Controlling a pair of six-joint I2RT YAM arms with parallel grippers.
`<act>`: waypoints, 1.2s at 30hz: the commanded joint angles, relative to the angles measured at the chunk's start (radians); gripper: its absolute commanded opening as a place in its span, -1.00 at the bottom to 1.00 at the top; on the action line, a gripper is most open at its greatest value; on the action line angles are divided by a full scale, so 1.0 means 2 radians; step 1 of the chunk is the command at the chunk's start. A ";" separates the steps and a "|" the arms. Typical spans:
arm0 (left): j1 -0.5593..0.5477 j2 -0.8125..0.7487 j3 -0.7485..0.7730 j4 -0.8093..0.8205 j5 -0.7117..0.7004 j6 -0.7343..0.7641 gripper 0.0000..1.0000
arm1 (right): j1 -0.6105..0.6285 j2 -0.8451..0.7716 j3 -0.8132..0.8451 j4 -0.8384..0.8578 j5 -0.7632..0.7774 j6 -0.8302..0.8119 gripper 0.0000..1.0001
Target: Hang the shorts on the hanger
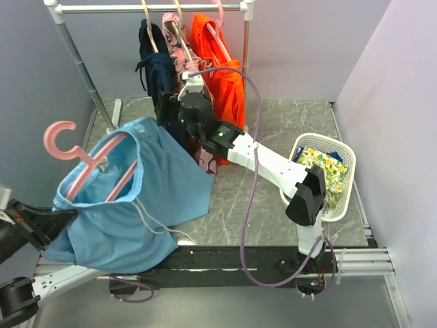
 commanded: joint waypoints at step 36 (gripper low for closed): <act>0.031 0.315 0.154 0.159 -0.299 0.099 -0.98 | -0.010 -0.051 -0.150 0.086 0.007 0.053 -0.02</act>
